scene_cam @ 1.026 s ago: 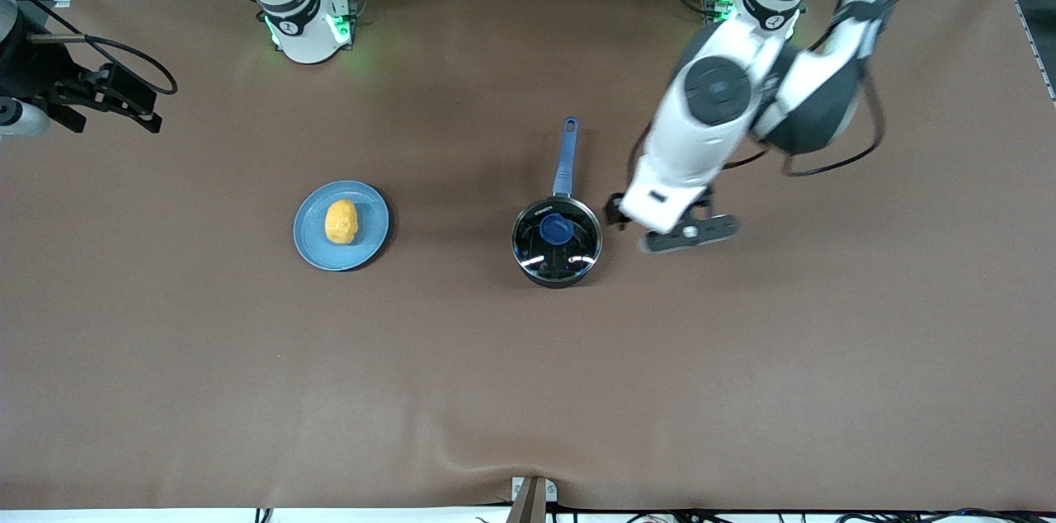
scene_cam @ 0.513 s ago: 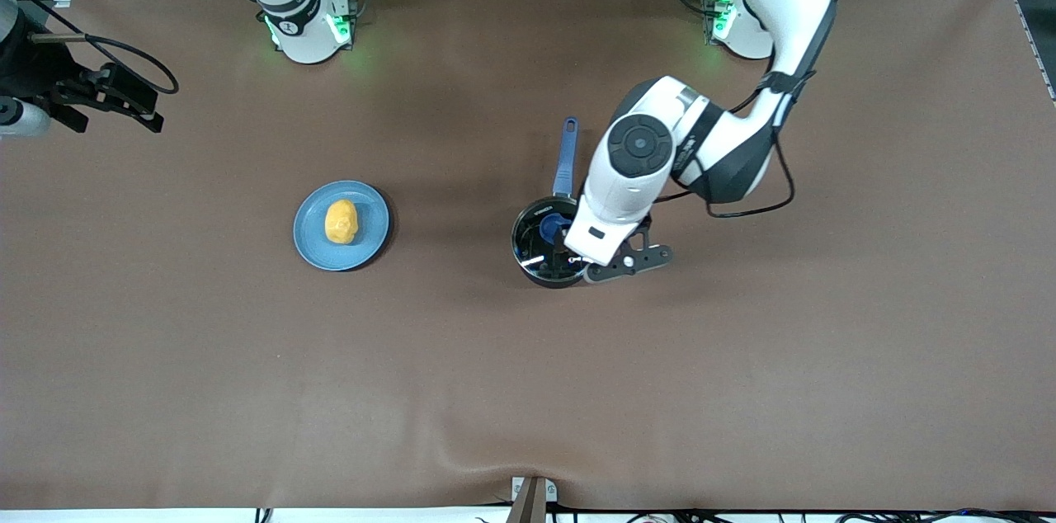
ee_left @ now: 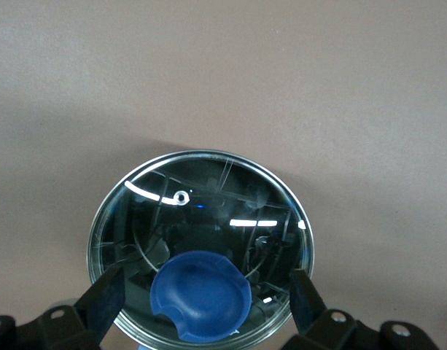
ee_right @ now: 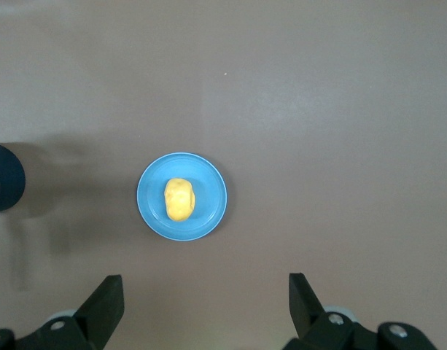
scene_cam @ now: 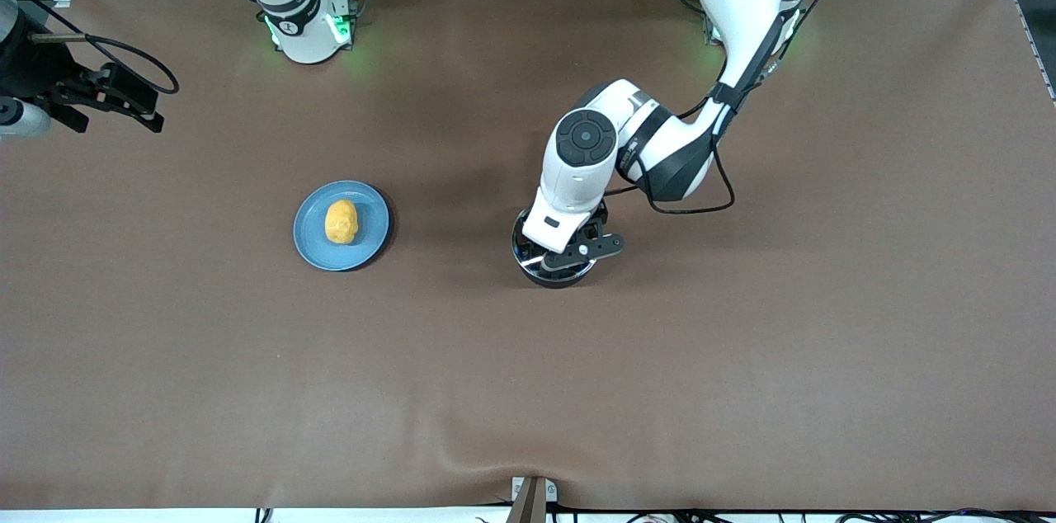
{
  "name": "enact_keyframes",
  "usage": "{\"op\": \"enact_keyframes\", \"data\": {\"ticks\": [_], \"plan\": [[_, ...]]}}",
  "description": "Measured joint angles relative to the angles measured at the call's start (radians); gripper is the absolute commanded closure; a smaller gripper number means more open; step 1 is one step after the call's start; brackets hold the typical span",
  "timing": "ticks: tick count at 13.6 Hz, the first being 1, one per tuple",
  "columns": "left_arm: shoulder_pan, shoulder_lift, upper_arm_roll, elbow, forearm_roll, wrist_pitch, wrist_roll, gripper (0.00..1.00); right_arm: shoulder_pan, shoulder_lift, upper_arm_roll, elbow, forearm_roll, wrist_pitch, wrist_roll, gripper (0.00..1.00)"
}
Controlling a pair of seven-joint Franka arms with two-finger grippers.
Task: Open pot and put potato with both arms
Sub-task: 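Lower the left gripper and close it on the blue knob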
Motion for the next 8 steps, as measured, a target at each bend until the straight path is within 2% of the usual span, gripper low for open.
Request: {"op": "enact_keyframes", "data": {"ticks": [8], "plan": [[-0.006,0.039,0.000,0.000,0.000,0.000,0.002,0.00,0.000,0.000,0.000,0.000,0.000,0.000,0.000,0.00]]}}
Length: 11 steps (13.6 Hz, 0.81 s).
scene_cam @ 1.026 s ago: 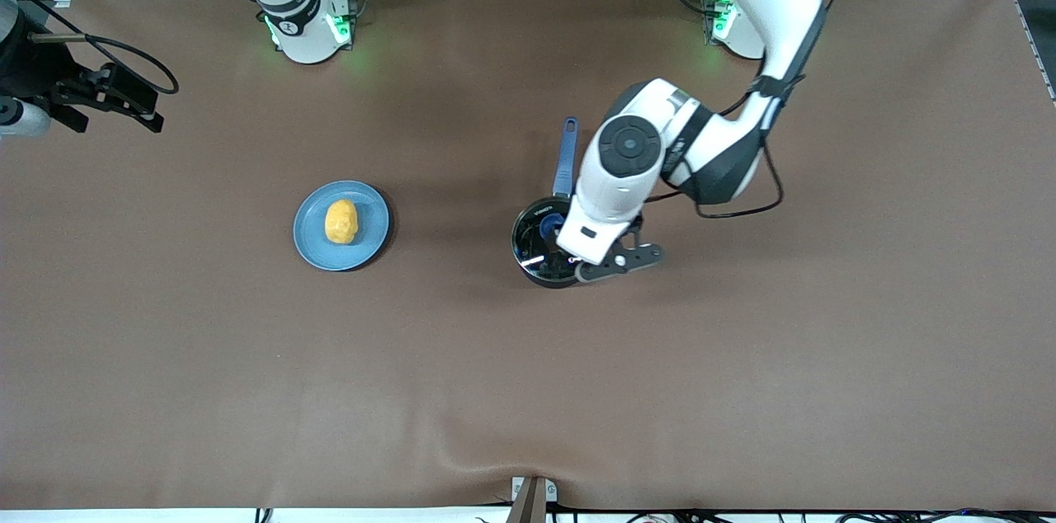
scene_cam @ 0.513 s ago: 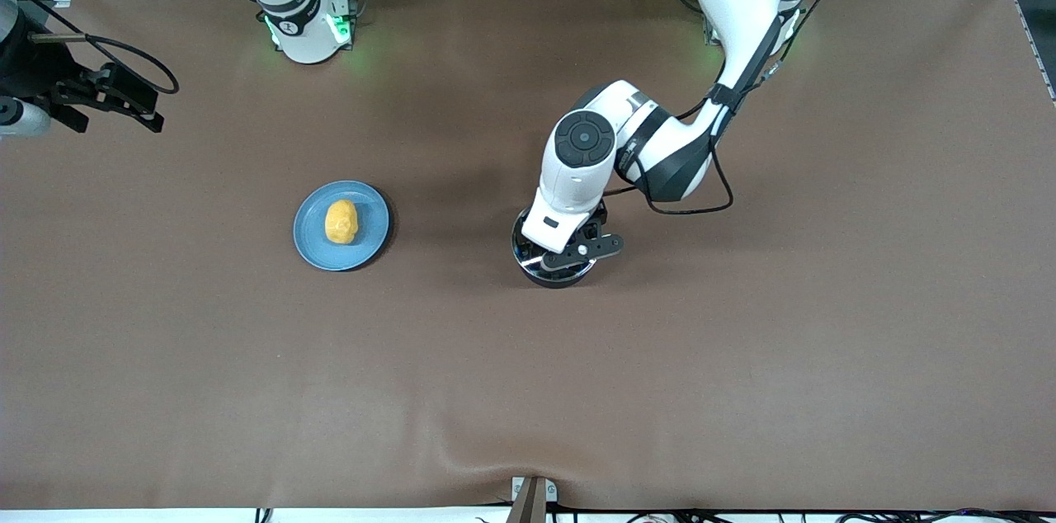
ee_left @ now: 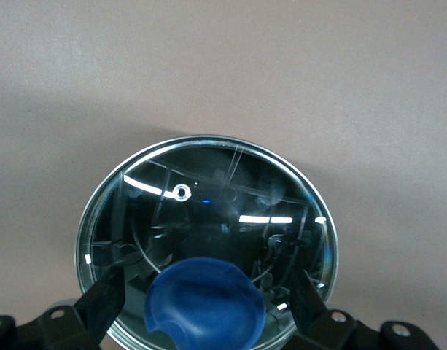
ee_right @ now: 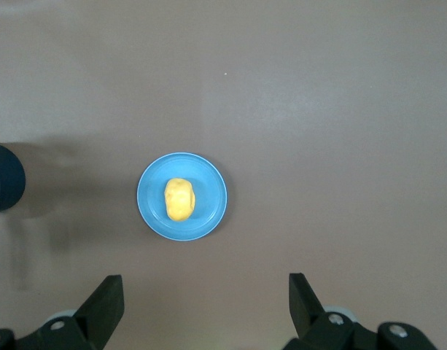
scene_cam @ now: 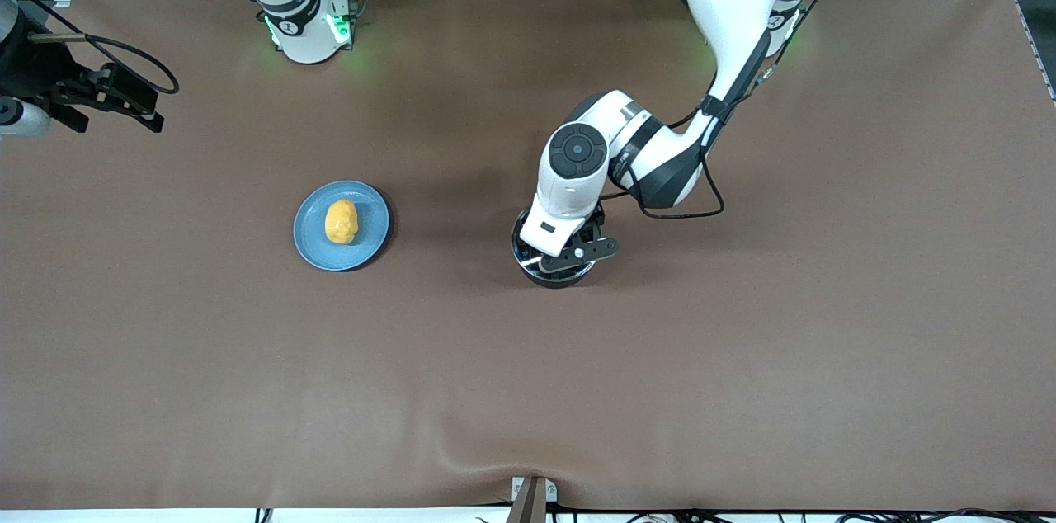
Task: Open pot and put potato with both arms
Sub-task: 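Lower the left gripper and close it on the blue knob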
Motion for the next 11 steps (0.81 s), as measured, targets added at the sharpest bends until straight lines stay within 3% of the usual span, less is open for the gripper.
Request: {"op": "enact_keyframes", "data": {"ticks": [11], "plan": [[-0.032,0.010,0.000,0.000,0.000,-0.001,-0.003,0.02,0.000,0.000,0.000,0.000,0.000,-0.008,0.000,0.00]]}}
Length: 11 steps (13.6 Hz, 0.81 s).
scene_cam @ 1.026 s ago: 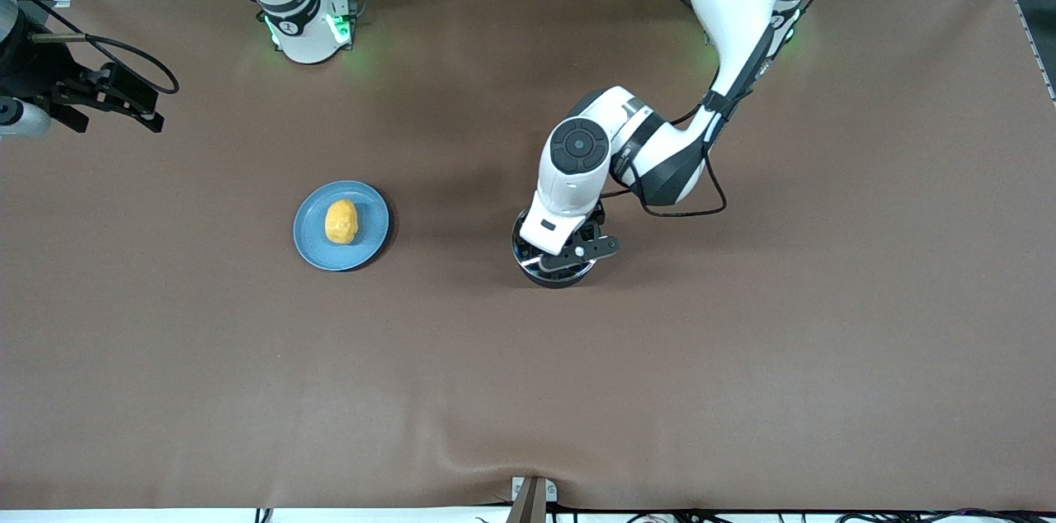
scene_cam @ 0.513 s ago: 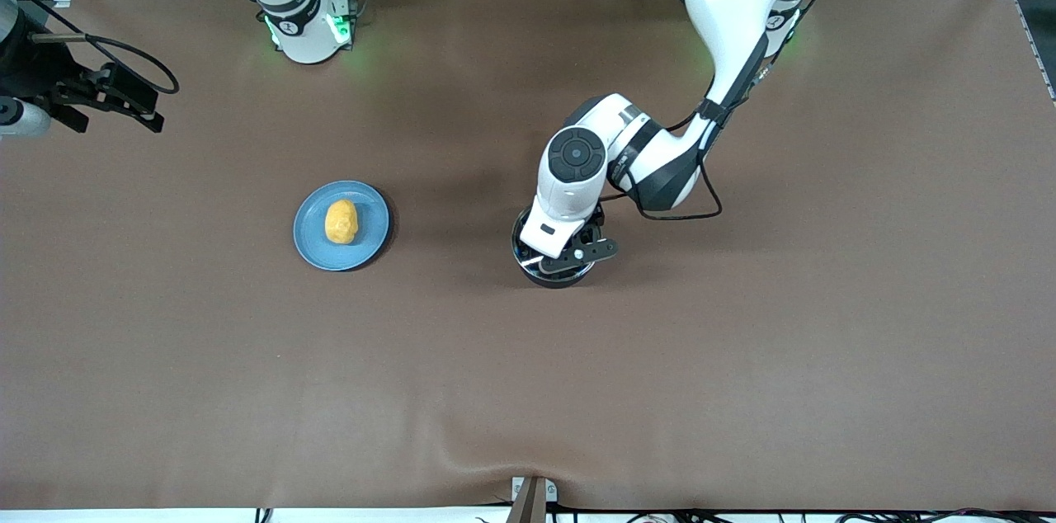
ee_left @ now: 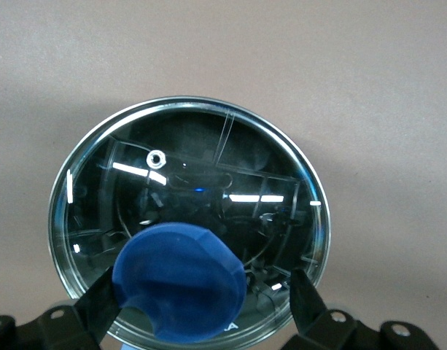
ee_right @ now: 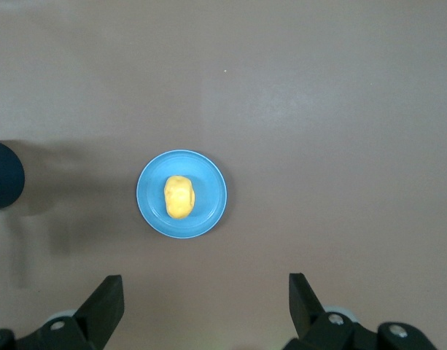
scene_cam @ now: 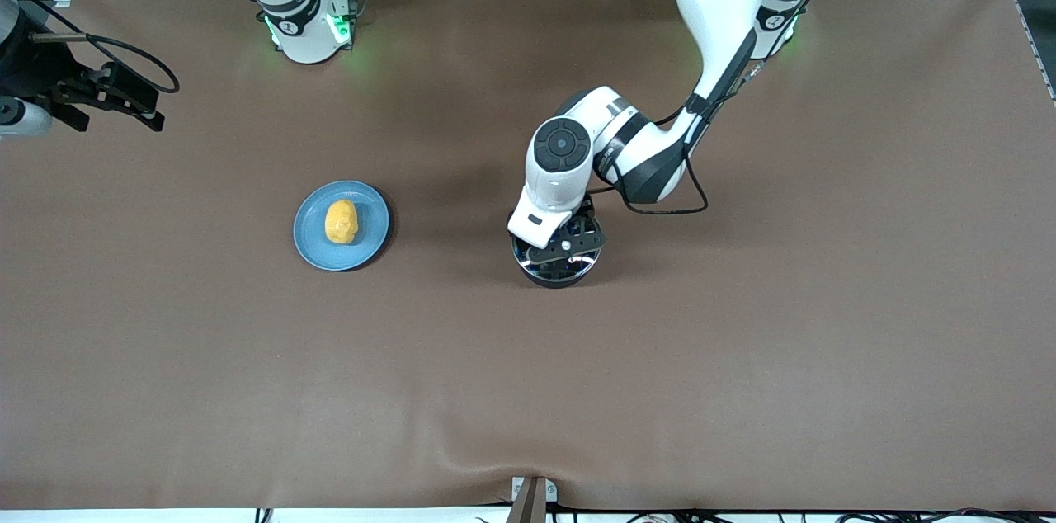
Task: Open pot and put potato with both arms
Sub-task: 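Lower the left gripper and close it on the blue knob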
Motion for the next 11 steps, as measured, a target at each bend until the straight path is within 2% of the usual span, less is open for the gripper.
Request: {"op": "enact_keyframes", "data": {"ticks": [4,5,9,10,11], "plan": [[0.002,0.002,0.007,-0.001,0.000,-0.007,0.000,0.02,0.000,0.000,0.000,0.000,0.000,0.000,0.000,0.00],[0.003,0.002,0.007,-0.002,0.000,-0.008,0.000,0.07,0.000,0.000,0.000,0.000,0.000,0.000,0.000,0.00],[0.004,0.002,0.008,-0.002,0.000,-0.010,0.000,0.51,0.000,0.000,0.000,0.000,0.001,0.000,0.000,0.00],[0.004,0.002,0.008,-0.002,0.000,-0.015,0.000,0.59,0.000,0.000,0.000,0.000,0.002,0.000,0.000,0.00],[0.004,0.002,0.008,-0.003,0.000,-0.023,0.000,0.62,0.000,0.000,0.000,0.000,0.002,0.000,0.000,0.00]]}}
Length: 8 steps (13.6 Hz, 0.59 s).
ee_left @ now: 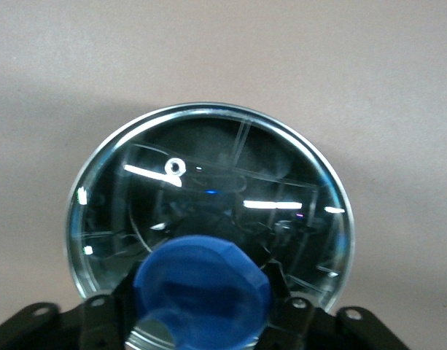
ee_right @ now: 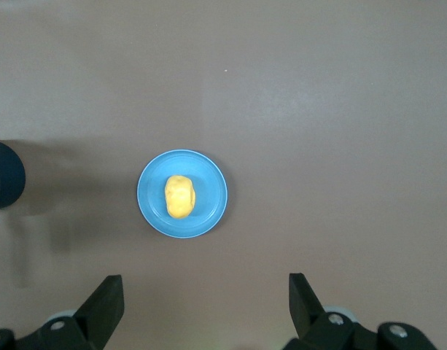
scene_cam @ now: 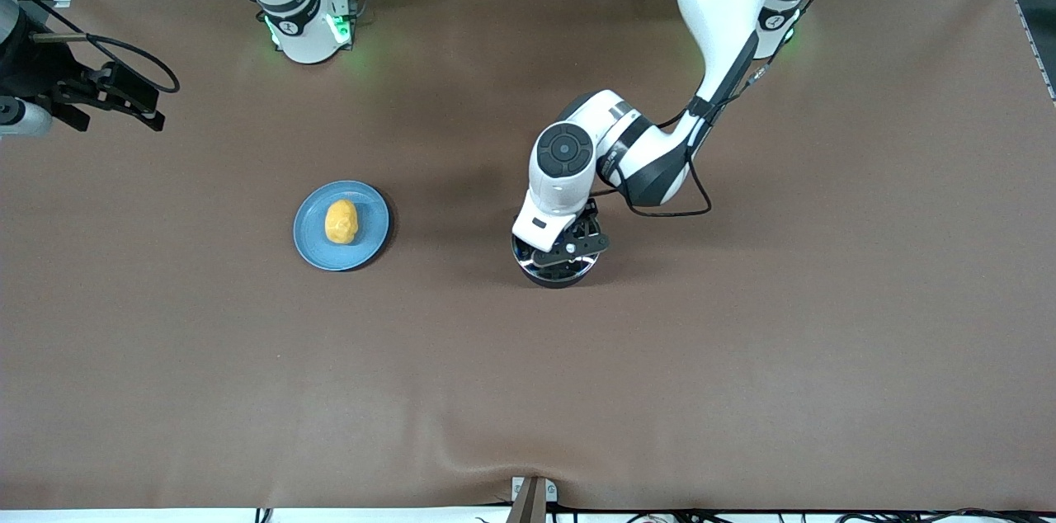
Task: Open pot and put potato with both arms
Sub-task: 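Lower the left gripper and close it on the blue knob, then lift the glass lid off the pot with the left gripper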
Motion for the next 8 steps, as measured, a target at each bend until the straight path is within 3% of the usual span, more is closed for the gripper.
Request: {"op": "enact_keyframes", "data": {"ticks": [8], "plan": [[0.014,-0.047,0.003,0.026,0.000,-0.114,-0.003,0.66,0.000,0.000,-0.001,0.000,0.003,0.000,0.000,0.00]]}}
